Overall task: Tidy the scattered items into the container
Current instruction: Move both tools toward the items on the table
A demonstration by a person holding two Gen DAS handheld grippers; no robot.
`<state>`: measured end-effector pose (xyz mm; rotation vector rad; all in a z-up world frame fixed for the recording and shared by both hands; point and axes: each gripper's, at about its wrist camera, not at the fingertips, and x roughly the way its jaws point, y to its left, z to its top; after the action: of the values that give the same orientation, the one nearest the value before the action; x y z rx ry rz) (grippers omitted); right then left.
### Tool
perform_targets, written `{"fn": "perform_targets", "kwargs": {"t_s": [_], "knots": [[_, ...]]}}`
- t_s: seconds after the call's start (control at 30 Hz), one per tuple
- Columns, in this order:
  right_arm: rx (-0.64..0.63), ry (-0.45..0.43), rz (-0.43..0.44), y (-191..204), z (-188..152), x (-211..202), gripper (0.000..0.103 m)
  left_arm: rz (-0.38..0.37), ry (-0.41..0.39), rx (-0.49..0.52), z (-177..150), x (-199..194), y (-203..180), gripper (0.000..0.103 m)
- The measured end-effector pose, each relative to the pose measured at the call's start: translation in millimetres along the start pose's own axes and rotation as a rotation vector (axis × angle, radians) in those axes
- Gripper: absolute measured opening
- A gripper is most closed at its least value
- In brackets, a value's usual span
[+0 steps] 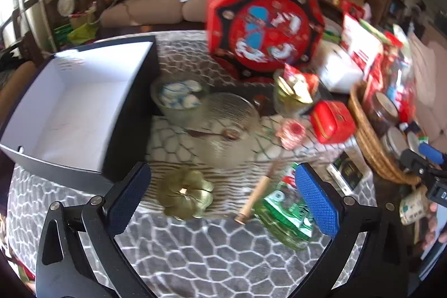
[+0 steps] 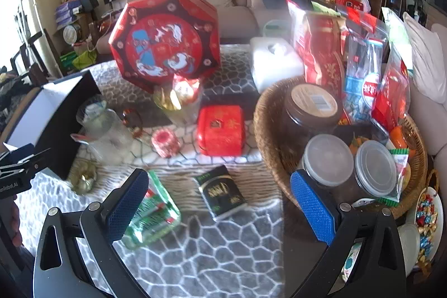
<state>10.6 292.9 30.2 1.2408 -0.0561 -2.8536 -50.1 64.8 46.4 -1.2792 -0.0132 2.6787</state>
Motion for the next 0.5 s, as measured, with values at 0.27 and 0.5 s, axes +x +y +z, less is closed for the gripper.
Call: {"fn": "perform_targets", "kwargs": {"t_s": [0.27,0.5], "knots": [[-0.053,0.05,0.091,2,-30,27,0.103,-0.09,0.009,0.133,-33,16,-35,0.103],[-0.108,0.083,0.128,5,-46,48,0.1,-0.145,0.036,0.21,-66,31,-46,0.103]]}}
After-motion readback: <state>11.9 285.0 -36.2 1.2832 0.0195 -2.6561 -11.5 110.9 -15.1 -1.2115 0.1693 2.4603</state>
